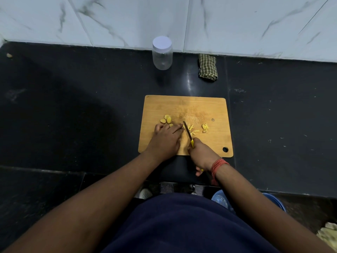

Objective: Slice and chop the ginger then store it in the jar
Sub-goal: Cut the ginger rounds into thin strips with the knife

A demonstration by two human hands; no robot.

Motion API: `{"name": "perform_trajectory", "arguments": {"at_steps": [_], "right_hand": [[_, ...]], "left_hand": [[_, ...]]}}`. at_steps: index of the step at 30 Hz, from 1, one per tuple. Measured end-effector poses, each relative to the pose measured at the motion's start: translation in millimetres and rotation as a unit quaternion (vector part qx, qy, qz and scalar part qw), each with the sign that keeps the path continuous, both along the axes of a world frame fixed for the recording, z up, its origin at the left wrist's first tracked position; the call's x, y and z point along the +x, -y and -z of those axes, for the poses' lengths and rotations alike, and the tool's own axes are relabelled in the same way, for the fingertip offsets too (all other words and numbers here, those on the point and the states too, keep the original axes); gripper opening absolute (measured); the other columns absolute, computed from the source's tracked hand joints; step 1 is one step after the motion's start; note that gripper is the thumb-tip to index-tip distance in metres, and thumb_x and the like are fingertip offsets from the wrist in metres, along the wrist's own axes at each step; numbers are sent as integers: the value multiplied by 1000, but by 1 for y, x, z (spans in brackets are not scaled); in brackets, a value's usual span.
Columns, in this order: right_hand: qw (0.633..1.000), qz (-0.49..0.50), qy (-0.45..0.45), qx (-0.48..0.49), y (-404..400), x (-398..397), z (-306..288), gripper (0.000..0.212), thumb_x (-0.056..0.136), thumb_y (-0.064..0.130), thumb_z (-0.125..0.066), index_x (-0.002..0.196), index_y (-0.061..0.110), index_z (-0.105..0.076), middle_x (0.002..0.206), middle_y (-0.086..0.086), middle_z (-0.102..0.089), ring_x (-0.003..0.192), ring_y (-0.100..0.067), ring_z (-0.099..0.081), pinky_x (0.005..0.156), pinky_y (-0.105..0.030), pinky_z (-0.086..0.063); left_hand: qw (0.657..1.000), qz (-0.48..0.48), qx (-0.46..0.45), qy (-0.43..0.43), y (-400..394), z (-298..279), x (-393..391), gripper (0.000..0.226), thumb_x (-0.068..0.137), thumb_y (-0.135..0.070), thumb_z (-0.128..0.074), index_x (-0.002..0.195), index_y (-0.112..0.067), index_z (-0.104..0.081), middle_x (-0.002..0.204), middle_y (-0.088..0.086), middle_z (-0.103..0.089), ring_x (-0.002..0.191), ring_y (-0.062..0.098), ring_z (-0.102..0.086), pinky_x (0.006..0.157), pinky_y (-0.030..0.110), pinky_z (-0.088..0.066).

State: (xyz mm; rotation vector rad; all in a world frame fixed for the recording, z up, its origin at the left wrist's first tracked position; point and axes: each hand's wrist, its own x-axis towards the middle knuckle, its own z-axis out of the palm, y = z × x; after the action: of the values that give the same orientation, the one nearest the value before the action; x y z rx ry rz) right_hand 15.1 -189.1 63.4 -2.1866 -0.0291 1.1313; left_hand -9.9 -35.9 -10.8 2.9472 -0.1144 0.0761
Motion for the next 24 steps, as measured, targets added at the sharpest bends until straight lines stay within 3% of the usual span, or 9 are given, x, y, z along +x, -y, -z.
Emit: {"name": "perform_trajectory", "arguments": {"at_steps": [15, 24], "right_hand": [[999, -14, -32, -15, -7, 7, 8, 13, 103, 17, -32, 114, 13, -38, 78, -14, -47, 50, -22, -47, 34, -24, -43], [999, -25, -31, -2, -6, 11, 16, 11, 103, 13, -29, 110, 13, -38, 67, -16, -47, 42, -19, -42, 34, -21, -37]], "left_hand": [[1000, 5, -4, 16, -2, 9, -2, 48, 90, -30, -51, 136, -18, -58, 144, -3, -54, 108, 23, -57, 96, 46, -31], [999, 5, 33, 27, 1, 9, -3, 47, 90, -33, -47, 133, -18, -60, 145, -3, -53, 105, 23, -57, 94, 45, -34]]}}
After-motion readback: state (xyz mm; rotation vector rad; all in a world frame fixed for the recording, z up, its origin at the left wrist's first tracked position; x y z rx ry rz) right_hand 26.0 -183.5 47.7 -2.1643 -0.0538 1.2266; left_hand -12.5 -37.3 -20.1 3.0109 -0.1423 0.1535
